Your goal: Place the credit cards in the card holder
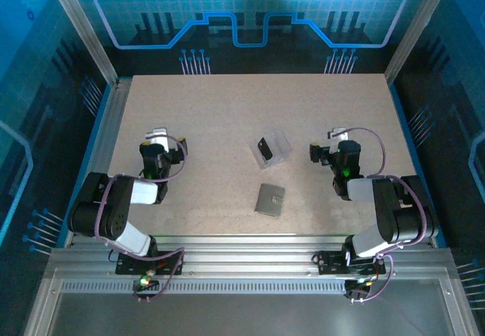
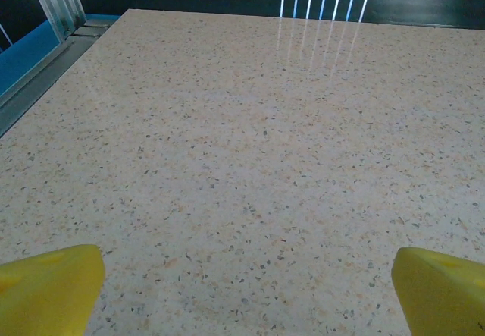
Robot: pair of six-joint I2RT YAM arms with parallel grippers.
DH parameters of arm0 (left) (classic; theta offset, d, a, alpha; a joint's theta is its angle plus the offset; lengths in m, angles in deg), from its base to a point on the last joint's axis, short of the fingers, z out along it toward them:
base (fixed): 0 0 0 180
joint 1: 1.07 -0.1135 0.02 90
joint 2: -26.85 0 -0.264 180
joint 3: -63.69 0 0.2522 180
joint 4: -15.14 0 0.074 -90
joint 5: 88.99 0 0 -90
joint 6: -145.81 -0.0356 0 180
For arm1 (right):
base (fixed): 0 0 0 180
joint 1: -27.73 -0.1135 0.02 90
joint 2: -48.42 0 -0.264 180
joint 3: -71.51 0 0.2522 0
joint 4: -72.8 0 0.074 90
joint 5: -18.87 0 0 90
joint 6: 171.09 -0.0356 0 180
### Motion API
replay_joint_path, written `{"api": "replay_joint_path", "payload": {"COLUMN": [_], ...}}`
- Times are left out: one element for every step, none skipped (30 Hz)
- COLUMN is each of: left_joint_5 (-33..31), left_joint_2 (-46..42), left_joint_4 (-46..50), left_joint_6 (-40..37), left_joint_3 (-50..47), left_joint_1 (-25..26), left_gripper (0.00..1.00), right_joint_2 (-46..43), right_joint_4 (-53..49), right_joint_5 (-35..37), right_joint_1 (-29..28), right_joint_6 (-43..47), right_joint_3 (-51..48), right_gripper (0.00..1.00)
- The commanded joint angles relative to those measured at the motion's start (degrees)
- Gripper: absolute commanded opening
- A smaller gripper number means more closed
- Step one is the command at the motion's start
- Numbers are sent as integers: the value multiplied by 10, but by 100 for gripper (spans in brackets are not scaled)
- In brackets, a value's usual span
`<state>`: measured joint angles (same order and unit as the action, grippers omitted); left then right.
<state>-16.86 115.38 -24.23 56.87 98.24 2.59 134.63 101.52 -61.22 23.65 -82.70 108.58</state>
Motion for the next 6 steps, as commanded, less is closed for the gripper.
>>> {"api": "replay_joint_path", "payload": {"left_joint_5": [48, 50, 52, 53, 54, 54], "left_joint_2": [2, 2, 2, 2, 2, 2], "left_joint_4": [1, 1, -1, -3, -3, -3], "left_joint_6": [-3, -2, -3, -4, -4, -4], "left_joint_3": [9, 9, 8, 8, 8, 8], "left_joint_1": [-16, -17, -17, -16, -16, -16], "left_gripper": [99, 99, 99, 99, 99, 99], "right_joint_2": [0, -1, -1, -1, -1, -1], "right_joint_4": [19, 18, 19, 19, 19, 19], "right_joint_5": [-9, -9, -8, -8, -8, -8], "right_joint_1": [-5, -5, -6, -6, -6, -6], "right_joint_6": [12, 12, 11, 11, 12, 12], "right_joint_3": [9, 9, 9, 9, 9, 9], "right_gripper": [100, 100, 100, 100, 100, 100]}}
